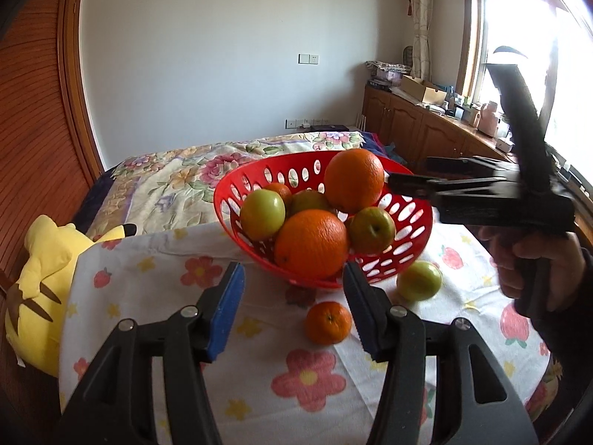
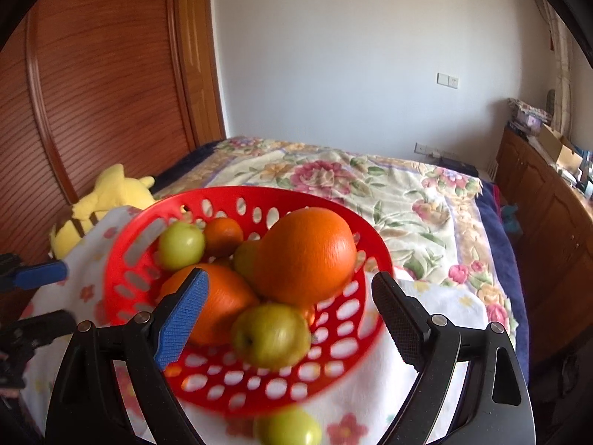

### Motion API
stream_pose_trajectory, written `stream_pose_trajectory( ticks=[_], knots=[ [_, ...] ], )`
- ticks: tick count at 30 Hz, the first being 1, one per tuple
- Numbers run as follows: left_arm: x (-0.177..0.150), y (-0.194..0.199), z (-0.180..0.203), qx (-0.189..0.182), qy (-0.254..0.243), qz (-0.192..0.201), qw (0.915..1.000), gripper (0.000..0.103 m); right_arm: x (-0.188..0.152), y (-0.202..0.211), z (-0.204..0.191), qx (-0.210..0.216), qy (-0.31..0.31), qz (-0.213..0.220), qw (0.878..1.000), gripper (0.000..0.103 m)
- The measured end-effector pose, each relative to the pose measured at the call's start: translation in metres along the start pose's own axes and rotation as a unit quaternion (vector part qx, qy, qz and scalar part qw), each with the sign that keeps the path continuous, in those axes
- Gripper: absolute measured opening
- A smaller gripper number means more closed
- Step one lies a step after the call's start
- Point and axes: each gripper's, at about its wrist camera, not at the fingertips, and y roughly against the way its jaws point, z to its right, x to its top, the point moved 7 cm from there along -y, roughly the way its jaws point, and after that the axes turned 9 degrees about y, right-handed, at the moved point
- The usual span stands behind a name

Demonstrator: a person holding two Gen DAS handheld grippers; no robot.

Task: Organize fruits
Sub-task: 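Open the right tool to drop the orange while the left tool releases the apple into the basket, then move the right tool to the green apple while the left tool approaches a tangerine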

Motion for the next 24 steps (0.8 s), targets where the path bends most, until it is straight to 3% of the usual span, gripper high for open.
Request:
stream_pose_trajectory(
  ticks=[11,19,24],
  knots=[
    [-0.024,0.003,0.004,-0.002,0.002,-0.01,0.9999,0.055,-0.042,0.066,-0.009,0.01,-0.012,0.015,1.0,0.091],
    [-0.036,0.0,0.008,-0.002,0.003,-0.019,0.9998,0.055,-0.07,0.078,-0.022,0.015,-0.014,0.006,1.0,0.091],
    [-0.045,-0.003,0.01,-0.005,0.004,-0.027,0.9996,0.055,-0.087,0.076,-0.026,0.02,-0.021,-0.006,1.0,0.085]
  ],
)
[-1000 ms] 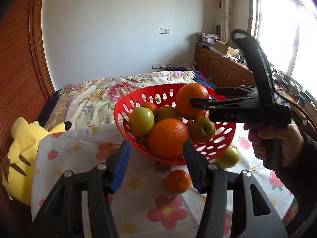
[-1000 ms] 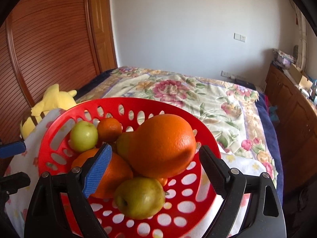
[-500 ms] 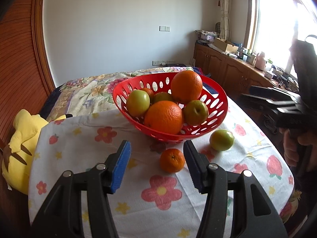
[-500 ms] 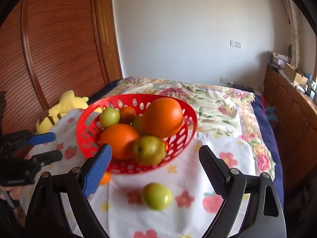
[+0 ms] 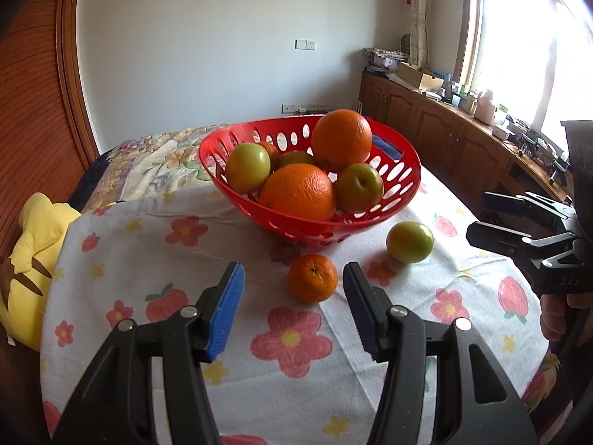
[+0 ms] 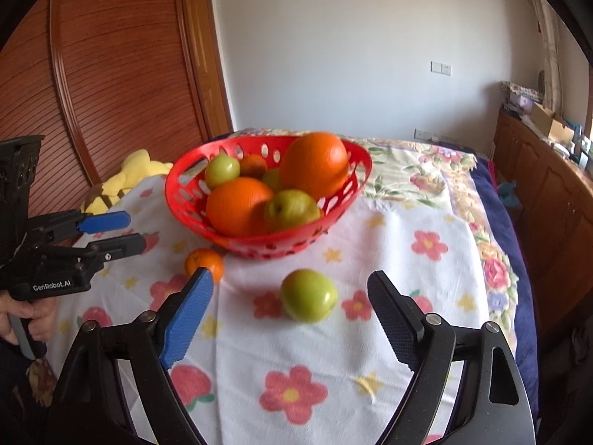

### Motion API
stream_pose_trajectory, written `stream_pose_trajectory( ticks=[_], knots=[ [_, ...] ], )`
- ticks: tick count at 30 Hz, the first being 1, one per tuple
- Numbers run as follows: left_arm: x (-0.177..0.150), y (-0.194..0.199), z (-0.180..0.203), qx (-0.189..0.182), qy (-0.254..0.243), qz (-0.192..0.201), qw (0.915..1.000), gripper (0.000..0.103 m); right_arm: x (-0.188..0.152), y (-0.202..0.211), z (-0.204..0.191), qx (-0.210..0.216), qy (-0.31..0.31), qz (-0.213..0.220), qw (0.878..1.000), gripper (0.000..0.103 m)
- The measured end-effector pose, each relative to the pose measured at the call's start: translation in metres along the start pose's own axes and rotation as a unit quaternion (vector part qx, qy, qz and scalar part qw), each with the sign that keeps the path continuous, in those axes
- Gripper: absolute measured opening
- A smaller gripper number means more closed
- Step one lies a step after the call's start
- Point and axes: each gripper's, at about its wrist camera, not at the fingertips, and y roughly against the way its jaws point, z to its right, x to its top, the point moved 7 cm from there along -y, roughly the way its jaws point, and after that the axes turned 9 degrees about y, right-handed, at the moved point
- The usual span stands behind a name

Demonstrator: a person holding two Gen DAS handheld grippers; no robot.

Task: Organize fruits
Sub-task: 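Move the right tool to the green apple while the left tool approaches a tangerine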

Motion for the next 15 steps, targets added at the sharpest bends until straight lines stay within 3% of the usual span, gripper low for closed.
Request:
stream_pose_trajectory(
  ticks=[6,15],
  knots=[
    [-0.009,-0.006,0.001,-0.002,0.0,-0.011,0.9999,0.055,-0.014,-0.01,-0.002,0.003,-0.007,-0.016,1.0,0.076],
    [-0.013,-0.013,0.004,-0.004,-0.001,-0.02,0.9998,0.055,-0.025,-0.032,-0.001,-0.003,-0.006,-0.04,0.999,0.074]
  ],
)
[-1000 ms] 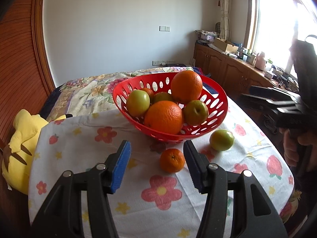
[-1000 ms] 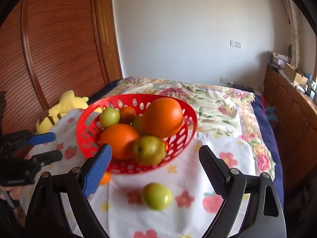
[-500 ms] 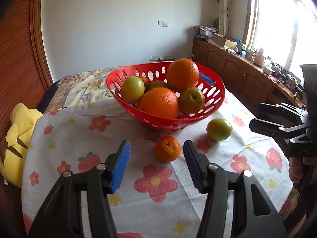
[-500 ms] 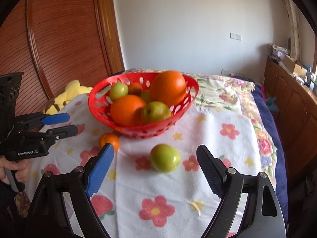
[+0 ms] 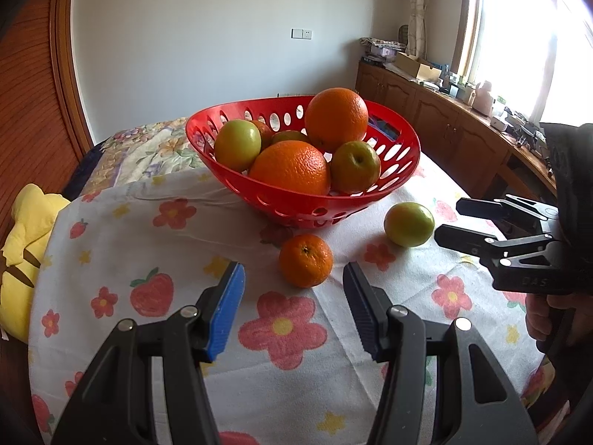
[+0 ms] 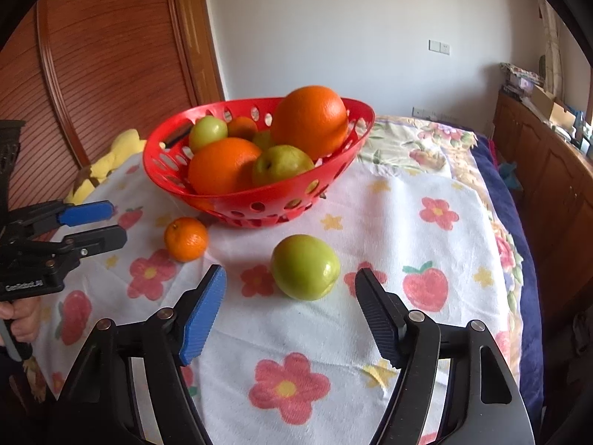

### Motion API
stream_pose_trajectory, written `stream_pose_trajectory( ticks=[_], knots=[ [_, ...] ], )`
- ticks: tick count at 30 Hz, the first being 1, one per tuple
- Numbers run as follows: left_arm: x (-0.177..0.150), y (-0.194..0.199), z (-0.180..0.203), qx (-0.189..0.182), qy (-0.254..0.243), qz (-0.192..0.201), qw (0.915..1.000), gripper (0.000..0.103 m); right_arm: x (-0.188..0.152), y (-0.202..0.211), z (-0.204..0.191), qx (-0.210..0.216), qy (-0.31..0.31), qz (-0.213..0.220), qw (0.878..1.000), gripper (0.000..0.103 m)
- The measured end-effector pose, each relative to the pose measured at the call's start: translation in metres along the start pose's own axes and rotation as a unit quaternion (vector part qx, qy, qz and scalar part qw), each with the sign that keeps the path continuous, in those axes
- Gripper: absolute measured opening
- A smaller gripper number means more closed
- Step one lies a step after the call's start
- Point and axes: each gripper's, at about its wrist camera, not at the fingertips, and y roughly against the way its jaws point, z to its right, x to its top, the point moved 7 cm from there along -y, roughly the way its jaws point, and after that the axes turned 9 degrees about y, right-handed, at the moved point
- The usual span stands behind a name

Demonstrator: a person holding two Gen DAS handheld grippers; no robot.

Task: Organize fruits
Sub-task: 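Move the right tool to the green apple while the left tool approaches a tangerine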

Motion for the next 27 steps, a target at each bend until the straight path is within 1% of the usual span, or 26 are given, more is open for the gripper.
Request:
stream_pose_trajectory(
  ticks=[12,22,26,27],
  knots=[
    [-0.004,-0.016,0.001,-0.002,0.001,-0.017,0.9999,0.055,0.0,-0.024,0.008,0.004,-0.009,-0.022,1.0,0.074],
    [-0.006,-0.032,-0.002,0.006,0.001,-0.03,0.9995,0.055,0.001,-0.037,0.006,0.007,-0.007,-0.033,0.999,0.074],
    [-0.005,-0.039,-0.002,0.007,0.004,-0.035,0.9993,0.055,-0.002,-0.047,0.008,0.004,-0.005,-0.045,0.999,0.074],
    [-0.004,-0.041,-0.002,0.008,0.003,-0.037,0.9993,0.056,-0.003,-0.048,0.009,0.004,-0.007,-0.047,0.999,0.072]
  ],
)
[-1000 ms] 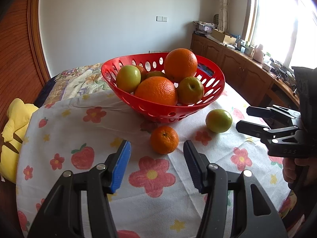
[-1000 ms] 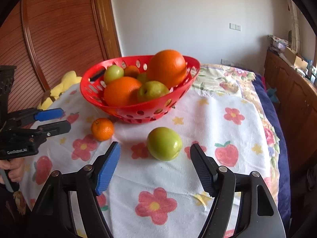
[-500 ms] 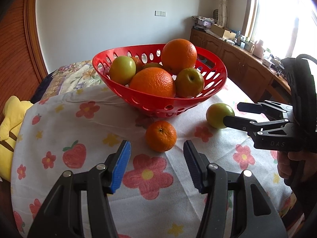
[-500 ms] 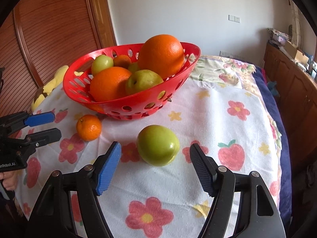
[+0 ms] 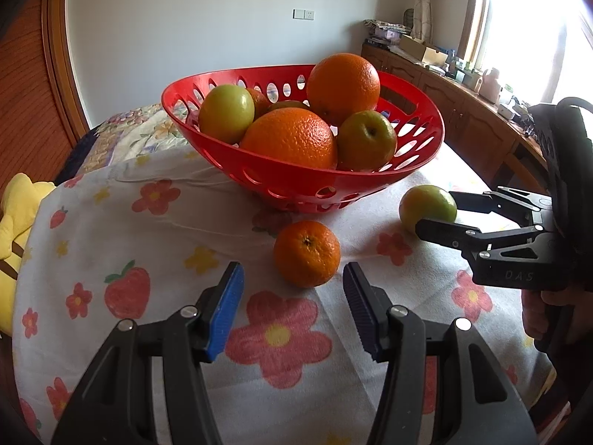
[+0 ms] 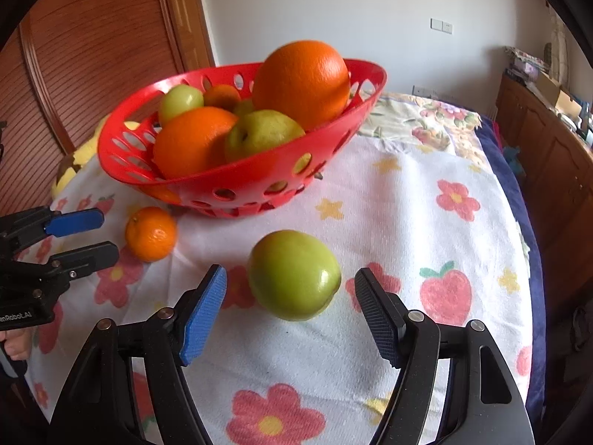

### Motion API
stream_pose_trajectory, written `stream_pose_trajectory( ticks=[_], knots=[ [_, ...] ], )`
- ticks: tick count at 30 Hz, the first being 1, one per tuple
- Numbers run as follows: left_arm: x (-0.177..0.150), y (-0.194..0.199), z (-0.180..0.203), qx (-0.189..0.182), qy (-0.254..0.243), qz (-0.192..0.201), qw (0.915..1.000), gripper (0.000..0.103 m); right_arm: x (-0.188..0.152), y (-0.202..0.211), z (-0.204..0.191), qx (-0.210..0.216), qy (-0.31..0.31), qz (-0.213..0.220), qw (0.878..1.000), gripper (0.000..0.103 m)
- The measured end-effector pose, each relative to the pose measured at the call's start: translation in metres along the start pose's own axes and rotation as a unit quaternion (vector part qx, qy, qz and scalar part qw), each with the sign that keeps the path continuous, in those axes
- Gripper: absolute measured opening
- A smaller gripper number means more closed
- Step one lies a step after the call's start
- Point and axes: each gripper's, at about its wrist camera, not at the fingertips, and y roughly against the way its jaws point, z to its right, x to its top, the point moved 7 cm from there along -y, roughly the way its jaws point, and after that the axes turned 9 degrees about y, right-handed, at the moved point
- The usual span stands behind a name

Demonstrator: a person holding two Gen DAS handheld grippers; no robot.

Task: Organize fruits
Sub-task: 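Move the right tool to the green apple while the left tool approaches a tangerine, then close the right tool on the green apple while the left tool grasps the tangerine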

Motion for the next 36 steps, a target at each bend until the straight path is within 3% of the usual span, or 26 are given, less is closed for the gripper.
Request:
stream_pose_trajectory(
  ticks=[1,3,17,27,30,32,36],
  knots=[
    [0.0,-0.001,0.001,0.0,0.0,-0.001,1.0,0.056,-0.001,-0.001,0.0,0.001,-0.001,-0.001,1.0,0.07],
    [0.001,-0.006,0.002,-0.001,-0.001,-0.005,1.0,0.056,-0.004,-0.004,0.0,0.004,-0.001,-0.006,1.0,0.055],
    [0.002,-0.03,0.01,0.008,-0.013,-0.028,0.9995,0.056,-0.027,0.023,-0.003,0.014,-0.011,0.006,1.0,0.053],
    [0.006,-0.037,0.016,0.008,-0.024,-0.033,0.9991,0.056,-0.025,0.03,-0.009,0.014,-0.002,0.017,1.0,0.048],
    [0.006,-0.039,0.016,0.009,-0.026,-0.036,0.999,0.053,-0.023,0.029,-0.008,0.016,-0.006,0.019,1.0,0.048],
    [0.006,-0.04,0.014,0.015,-0.028,-0.036,0.9989,0.045,-0.021,0.028,-0.008,0.016,-0.004,0.019,1.0,0.049],
    [0.005,-0.036,0.011,0.008,-0.025,-0.037,0.999,0.043,-0.017,0.024,-0.008,0.015,-0.004,0.021,1.0,0.05]
  ],
)
